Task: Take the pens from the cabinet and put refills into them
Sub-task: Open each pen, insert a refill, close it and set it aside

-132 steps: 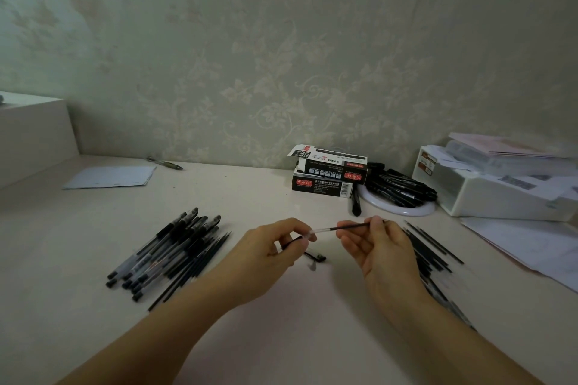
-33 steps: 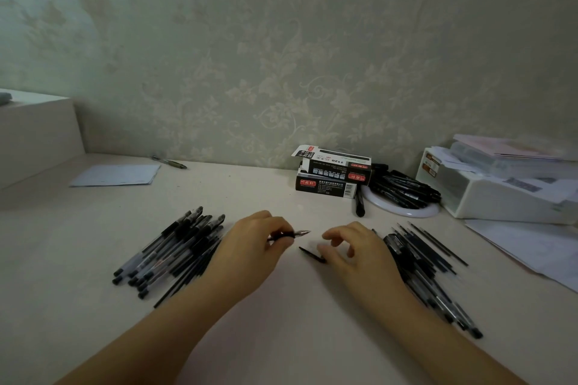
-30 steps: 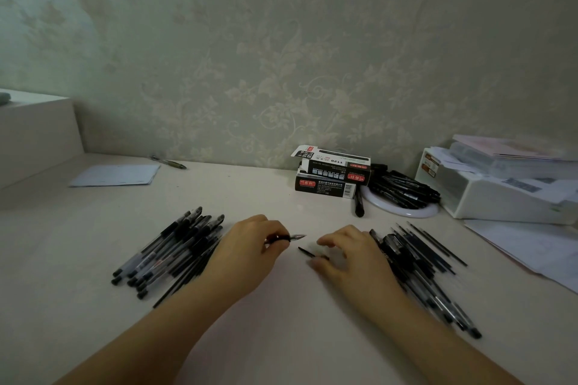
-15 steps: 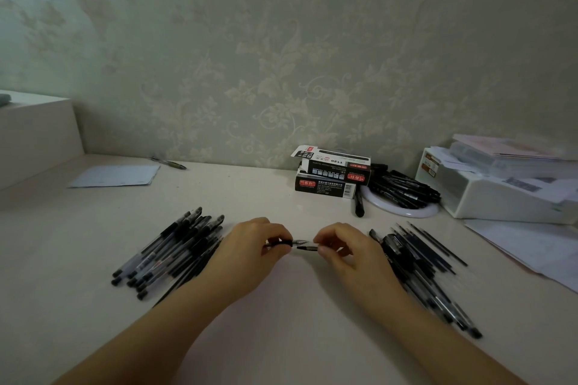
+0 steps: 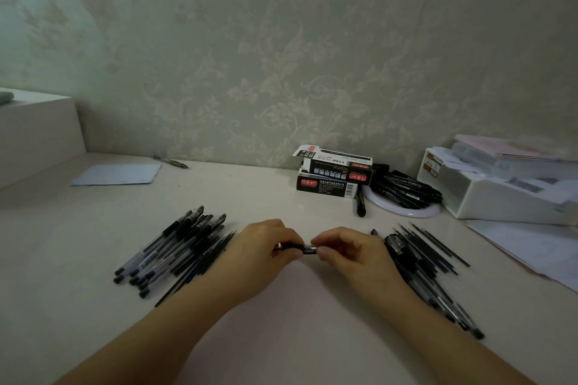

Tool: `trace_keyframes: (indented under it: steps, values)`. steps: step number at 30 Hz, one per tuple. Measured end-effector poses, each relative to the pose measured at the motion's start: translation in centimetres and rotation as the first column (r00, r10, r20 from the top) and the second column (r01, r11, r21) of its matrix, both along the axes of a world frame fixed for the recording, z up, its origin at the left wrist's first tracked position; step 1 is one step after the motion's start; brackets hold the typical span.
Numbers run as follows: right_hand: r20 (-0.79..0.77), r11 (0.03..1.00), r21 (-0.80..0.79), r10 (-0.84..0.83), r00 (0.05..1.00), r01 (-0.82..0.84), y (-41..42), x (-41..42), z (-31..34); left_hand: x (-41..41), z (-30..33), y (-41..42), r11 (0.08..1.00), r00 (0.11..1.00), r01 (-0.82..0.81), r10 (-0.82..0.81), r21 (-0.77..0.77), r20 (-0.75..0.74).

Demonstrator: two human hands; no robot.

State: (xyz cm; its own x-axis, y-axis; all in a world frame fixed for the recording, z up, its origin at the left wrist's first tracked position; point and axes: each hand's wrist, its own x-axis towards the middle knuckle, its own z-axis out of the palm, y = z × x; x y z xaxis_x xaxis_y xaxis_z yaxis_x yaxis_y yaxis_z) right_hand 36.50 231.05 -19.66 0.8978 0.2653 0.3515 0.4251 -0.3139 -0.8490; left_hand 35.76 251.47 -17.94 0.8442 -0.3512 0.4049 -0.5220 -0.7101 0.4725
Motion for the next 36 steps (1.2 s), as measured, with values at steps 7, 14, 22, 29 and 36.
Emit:
trace_keyframes:
  steps: [7, 14, 22, 29, 36]
  values:
    - [-0.138, 0.995, 0.104, 0.019, 0.99, -0.004, -0.2, 0.3, 0.2, -0.2, 0.2, -0.6, 0.998, 0.999, 0.0, -0.002, 0.07, 0.035]
    - [-0.136, 0.992, 0.124, 0.024, 0.99, -0.007, -0.3, 0.1, 0.3, -0.3, 0.5, -0.8, 0.995, 0.999, -0.003, -0.002, 0.101, 0.051]
    - [-0.088, 0.995, 0.098, 0.02, 0.996, -0.011, 0.0, 0.1, 0.2, -0.5, 0.5, -0.9, 0.999, 0.999, -0.028, 0.027, 0.044, 0.029]
    - [-0.011, 0.987, 0.019, -0.156, 0.988, 0.157, 0.4, 0.1, -0.1, 0.2, 3.1, 2.7, 0.858, 0.839, -0.497, 0.513, -0.127, 0.182]
    - [0.031, 0.983, -0.053, -0.176, 0.984, 0.177, 0.7, 0.0, -0.4, 0.6, 3.2, 6.8, 0.598, 0.596, -0.773, 0.799, 0.213, -0.078]
